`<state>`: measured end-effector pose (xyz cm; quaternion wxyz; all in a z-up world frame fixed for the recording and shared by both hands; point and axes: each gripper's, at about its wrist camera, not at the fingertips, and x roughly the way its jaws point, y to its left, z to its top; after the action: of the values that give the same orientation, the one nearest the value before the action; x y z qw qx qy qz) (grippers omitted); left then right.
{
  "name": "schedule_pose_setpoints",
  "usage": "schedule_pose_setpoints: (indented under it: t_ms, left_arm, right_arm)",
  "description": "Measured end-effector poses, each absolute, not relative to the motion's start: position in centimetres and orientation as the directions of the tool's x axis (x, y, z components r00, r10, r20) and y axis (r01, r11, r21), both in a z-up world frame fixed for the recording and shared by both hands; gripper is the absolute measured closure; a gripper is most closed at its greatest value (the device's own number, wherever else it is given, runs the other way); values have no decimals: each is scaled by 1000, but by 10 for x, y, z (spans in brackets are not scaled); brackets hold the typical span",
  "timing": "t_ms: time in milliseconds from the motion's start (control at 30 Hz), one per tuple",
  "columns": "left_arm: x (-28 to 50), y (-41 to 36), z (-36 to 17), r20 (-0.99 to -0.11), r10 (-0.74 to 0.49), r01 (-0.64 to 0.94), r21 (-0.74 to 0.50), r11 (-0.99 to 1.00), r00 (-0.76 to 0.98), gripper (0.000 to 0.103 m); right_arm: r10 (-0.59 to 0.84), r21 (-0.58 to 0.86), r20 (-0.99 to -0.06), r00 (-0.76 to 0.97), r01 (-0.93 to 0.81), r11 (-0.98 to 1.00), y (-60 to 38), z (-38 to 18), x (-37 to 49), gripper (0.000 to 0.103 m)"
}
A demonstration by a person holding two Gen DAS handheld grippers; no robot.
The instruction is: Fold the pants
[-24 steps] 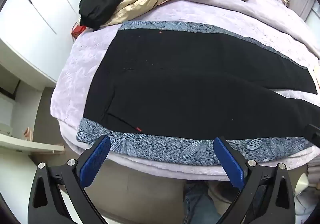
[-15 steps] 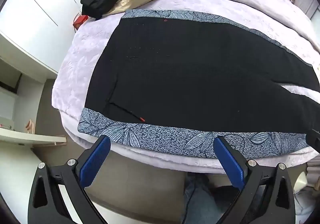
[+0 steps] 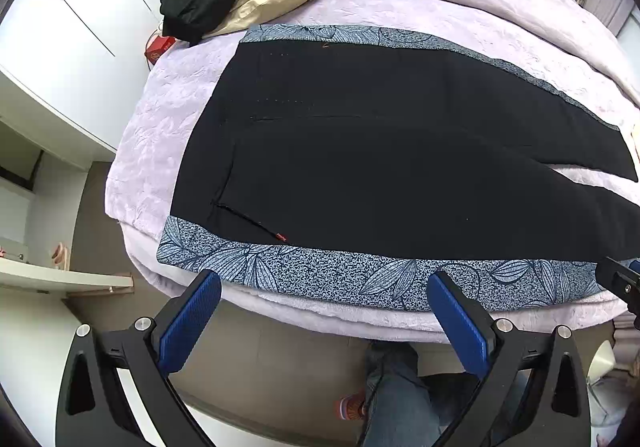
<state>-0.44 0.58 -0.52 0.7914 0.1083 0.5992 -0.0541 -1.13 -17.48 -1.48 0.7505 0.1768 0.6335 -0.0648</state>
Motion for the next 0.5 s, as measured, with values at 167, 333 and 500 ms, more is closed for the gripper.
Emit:
schedule_pose_setpoints:
  t_ms: [167,333,500]
  left_arm:
    - [-4,6,-6,-963,32,206,90,975,267,0]
    - [-8,0,-5,-961,41,227,105,968,273,0]
    - [-10,-2,-4,-959,45,236,114,965,278,0]
  right_arm:
    - [140,194,-972,189,307,932,-174,-16,-14,0]
    - [139,194,-971,193,309,931,-175,-16,-16,0]
    - [146,202,-970,194,312,928,-176,-17,-16,0]
